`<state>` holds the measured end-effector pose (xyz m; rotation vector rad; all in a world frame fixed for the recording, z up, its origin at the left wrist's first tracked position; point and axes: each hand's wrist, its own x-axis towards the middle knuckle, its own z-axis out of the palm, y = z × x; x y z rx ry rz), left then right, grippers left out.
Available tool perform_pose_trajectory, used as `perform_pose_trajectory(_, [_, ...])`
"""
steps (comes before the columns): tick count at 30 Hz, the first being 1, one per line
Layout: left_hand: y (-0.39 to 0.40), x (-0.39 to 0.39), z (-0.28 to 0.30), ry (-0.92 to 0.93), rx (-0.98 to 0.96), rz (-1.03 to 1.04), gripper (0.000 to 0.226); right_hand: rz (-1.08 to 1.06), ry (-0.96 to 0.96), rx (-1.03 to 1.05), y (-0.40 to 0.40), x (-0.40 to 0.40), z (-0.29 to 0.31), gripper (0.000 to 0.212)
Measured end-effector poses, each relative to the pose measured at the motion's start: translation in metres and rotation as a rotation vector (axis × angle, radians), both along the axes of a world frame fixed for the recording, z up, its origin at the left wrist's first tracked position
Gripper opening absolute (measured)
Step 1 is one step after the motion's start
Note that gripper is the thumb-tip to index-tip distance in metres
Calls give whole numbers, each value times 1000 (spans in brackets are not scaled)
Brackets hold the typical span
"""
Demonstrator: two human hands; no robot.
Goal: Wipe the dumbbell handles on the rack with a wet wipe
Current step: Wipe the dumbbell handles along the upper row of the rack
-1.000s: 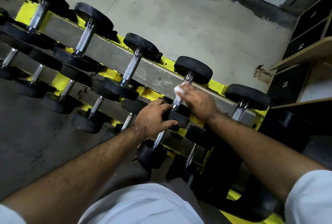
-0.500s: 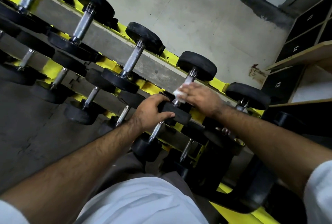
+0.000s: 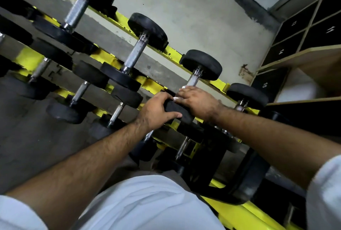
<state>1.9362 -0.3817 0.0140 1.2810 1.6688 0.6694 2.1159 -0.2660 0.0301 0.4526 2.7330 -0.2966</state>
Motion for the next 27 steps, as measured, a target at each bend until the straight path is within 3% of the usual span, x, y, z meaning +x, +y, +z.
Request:
perform_pose_trajectory(2, [0,1,2,4,9,2,60,18,-34,19,18,-7,6,37])
perform_pose_trajectory(5, [-1,5,4,17,-6,2,63,-136,-157,102,31,-22,12,26])
perform_pose_trajectory(9, [-2,5,5,11,-16,5,61,8,-224,-25,11,-27,12,29])
perform_pose_trajectory(13, [-1,5,7,5,-5,10,58,-162,-251,179,31,-29,22,24])
perform_pose_trajectory(17, [0,2,7,10,-15,-10,59,-200,-490,221,-4,-50,20,50])
perform_pose_trajectory(22, [1,2,8,16,-18,-22,58,-335,-502,283,10,-42,35,62])
perform_pose_trajectory(27, [0,2,5,15,-13,-29,58,-322,-474,249,4,-42,34,73])
